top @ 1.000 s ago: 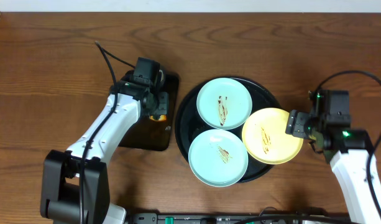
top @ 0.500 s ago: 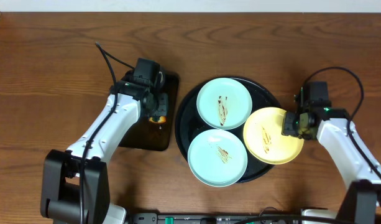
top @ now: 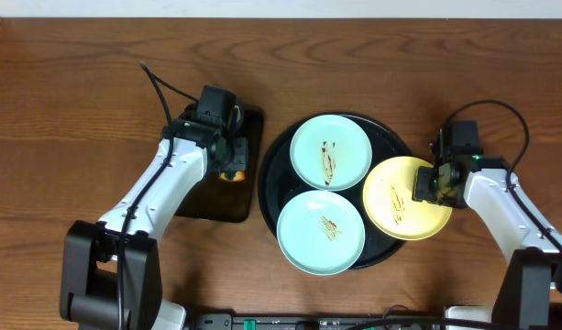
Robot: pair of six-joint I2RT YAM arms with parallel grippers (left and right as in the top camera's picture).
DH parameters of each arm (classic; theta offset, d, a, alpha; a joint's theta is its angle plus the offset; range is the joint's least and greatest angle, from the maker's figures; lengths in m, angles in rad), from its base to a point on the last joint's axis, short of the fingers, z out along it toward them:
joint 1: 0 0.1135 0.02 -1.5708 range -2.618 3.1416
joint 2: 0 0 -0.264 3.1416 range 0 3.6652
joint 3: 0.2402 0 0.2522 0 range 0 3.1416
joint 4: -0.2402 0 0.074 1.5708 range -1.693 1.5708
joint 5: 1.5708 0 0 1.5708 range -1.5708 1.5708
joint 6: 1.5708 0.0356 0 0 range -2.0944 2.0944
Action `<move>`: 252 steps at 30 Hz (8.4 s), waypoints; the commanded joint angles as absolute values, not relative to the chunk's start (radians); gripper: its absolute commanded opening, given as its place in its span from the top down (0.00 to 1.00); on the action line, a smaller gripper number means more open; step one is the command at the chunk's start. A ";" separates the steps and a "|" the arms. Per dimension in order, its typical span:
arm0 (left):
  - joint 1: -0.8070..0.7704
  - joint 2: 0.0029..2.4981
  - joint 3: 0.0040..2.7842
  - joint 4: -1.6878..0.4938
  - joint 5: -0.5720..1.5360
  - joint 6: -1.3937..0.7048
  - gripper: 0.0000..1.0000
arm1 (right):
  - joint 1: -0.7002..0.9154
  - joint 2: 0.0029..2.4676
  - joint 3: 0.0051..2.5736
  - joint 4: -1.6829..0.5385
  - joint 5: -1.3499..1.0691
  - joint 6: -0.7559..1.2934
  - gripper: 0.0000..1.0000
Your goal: Clean dirty plates on tray and stack at the side
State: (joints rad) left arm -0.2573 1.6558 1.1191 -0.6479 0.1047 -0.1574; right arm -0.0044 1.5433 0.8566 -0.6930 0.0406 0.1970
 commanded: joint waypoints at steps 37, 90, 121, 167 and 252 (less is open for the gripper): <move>-0.254 1.654 1.115 -0.651 0.093 -0.163 0.92 | -0.197 1.545 0.849 -0.677 -0.138 0.155 0.75; -0.287 1.436 1.130 -0.529 0.374 -0.221 0.93 | -0.132 1.545 0.845 -0.784 -0.094 0.142 0.99; -0.810 1.945 1.318 -0.105 0.598 -0.699 0.92 | -0.114 1.545 0.845 -0.799 -0.095 0.145 0.99; -0.847 2.084 1.388 -0.089 0.357 -0.575 0.93 | -0.114 1.545 0.845 -0.804 -0.095 0.145 0.99; -0.313 1.665 1.405 -0.916 -0.020 -0.463 0.93 | -0.115 1.506 0.834 -0.684 -0.056 0.168 0.99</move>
